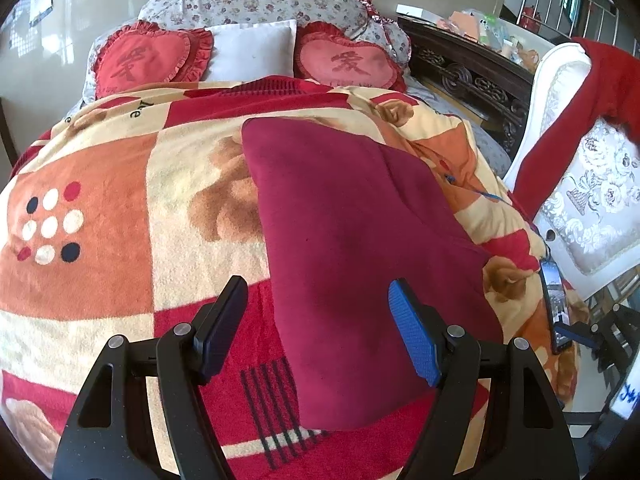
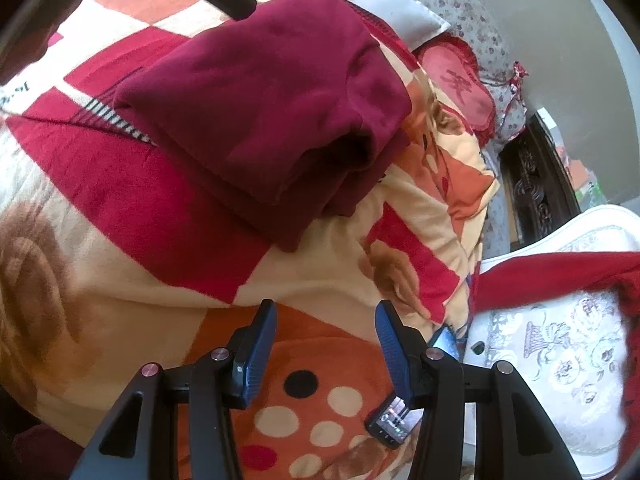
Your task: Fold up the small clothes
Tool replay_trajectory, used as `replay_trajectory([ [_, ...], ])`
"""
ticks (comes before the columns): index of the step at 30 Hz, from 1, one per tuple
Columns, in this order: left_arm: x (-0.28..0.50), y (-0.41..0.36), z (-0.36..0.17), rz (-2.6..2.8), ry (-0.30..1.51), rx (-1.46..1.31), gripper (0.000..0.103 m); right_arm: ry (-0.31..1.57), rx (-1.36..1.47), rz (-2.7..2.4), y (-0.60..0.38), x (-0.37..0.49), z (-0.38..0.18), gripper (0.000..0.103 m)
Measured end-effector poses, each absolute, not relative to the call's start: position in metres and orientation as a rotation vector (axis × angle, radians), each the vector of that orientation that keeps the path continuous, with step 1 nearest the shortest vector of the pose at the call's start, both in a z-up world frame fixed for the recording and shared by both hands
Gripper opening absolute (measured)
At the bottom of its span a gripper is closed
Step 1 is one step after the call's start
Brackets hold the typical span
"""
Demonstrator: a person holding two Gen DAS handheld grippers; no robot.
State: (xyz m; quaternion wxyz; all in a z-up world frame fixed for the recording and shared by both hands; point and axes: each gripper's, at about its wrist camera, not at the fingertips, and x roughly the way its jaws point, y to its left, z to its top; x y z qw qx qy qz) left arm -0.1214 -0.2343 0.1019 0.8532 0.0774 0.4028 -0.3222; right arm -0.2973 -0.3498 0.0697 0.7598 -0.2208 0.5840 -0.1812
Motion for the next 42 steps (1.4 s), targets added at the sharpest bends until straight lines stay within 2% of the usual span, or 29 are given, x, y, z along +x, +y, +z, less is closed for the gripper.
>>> replay_trajectory([
  [14, -0.132, -0.240, 0.122, -0.725, 0.804, 0.160, 0.074, 1.326, -0.536, -0.368, -0.343, -0.301, 0.057, 0.049],
  [28, -0.131, -0.245, 0.112, -0.714, 0.840, 0.181, 0.074, 1.379, -0.521, -0.341, -0.345, -0.312, 0.050, 0.049],
  [42, -0.133, -0.243, 0.103, -0.713, 0.856, 0.180, 0.074, 1.509, -0.479, -0.320, -0.348, -0.357, 0.035, 0.049],
])
